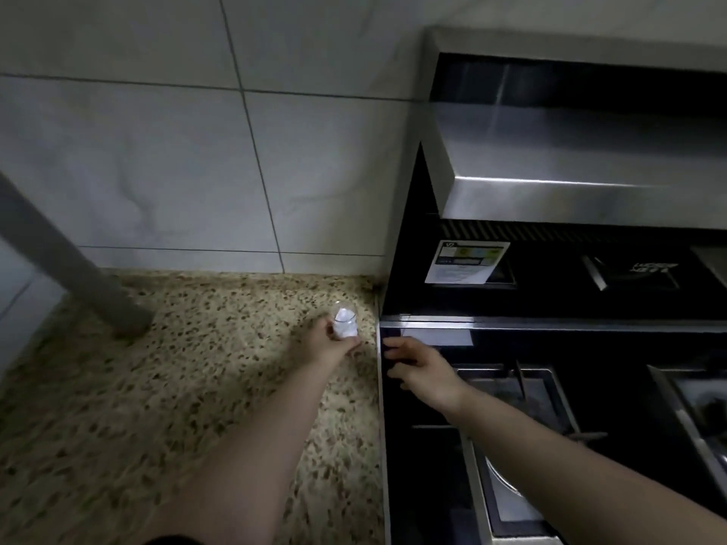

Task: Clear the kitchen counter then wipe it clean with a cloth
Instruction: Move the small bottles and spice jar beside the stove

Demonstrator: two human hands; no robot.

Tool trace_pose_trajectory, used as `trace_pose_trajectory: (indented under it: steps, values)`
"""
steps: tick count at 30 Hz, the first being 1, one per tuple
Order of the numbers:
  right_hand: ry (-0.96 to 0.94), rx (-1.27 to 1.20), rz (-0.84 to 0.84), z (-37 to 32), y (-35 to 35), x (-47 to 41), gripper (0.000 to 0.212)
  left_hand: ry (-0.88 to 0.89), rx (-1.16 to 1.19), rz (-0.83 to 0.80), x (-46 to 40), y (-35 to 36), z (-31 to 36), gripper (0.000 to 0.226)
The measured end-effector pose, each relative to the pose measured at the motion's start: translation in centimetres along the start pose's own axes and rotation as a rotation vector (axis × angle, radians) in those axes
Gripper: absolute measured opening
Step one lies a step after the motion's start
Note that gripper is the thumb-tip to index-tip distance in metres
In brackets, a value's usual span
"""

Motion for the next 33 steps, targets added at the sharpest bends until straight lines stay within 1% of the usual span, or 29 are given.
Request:
trace_pose_trajectory:
  steps: [4,8,9,15,18,20,21,23,24,25,28,30,31,33]
  values:
    - [0.038,0.014,0.059,1.9,-2.5,-0.1,0.041,0.029,-0.004,0.027,-3.0,1.8,1.3,0.047]
    - [0.058,-0.016,0.090,3.4,-3.7,0.1,0.041,0.066,-0.119,0.100,-4.8,2.1,2.7,0.035]
    - [0.061,-0.024,0.101,3.8,-4.1,0.2,0.041,0.072,-0.133,0.095,-5.2,2.7,3.0,0.034]
    - [0.081,-0.051,0.115,5.3,-4.9,1.2,0.042,0.038,-0.107,0.044,-7.5,4.4,3.9,0.052]
    - [0.085,-0.079,0.110,5.7,-5.3,1.9,0.042,0.057,-0.086,0.085,-7.0,4.1,4.2,0.061]
    - [0.083,-0.096,0.113,5.6,-5.6,2.5,0.042,0.019,-0.062,0.124,-5.6,3.4,3.6,0.064]
    - [0.076,-0.108,0.124,5.4,-6.0,2.9,0.042,-0.010,-0.043,0.151,-4.6,2.9,3.2,0.060]
    - [0.054,-0.125,0.146,4.7,-6.7,3.6,0.040,-0.026,-0.072,0.208,-2.2,2.0,2.6,0.031]
    - [0.032,-0.133,0.162,4.1,-7.5,4.3,0.040,0.006,-0.119,0.210,-0.7,2.3,2.9,0.020]
    - [0.008,-0.142,0.173,3.5,-8.1,4.8,0.040,0.039,-0.148,0.187,0.7,2.9,3.0,0.014]
    - [-0.050,-0.203,0.268,1.9,-11.6,7.0,0.038,0.112,-0.138,0.006,5.2,6.8,4.1,0.013]
    - [-0.098,-0.187,0.345,1.0,-15.2,9.3,0.035,0.159,-0.149,-0.096,8.1,10.1,6.0,0.013]
    - [-0.102,-0.171,0.359,0.8,-15.7,9.3,0.033,0.172,-0.151,-0.114,8.6,10.6,6.4,0.013]
    - [-0.110,-0.152,0.463,1.3,-20.8,13.2,0.033,0.256,-0.176,-0.172,12.2,14.7,10.2,0.014]
Point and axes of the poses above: each hand's wrist, its own x-axis away from the middle knuckle, its own y-axis out of the palm, z = x × y, the point moved 10 cm from there along -x, towards the middle knuckle, and after that the axes turned 13 degrees about -x, right-handed, at the moved point
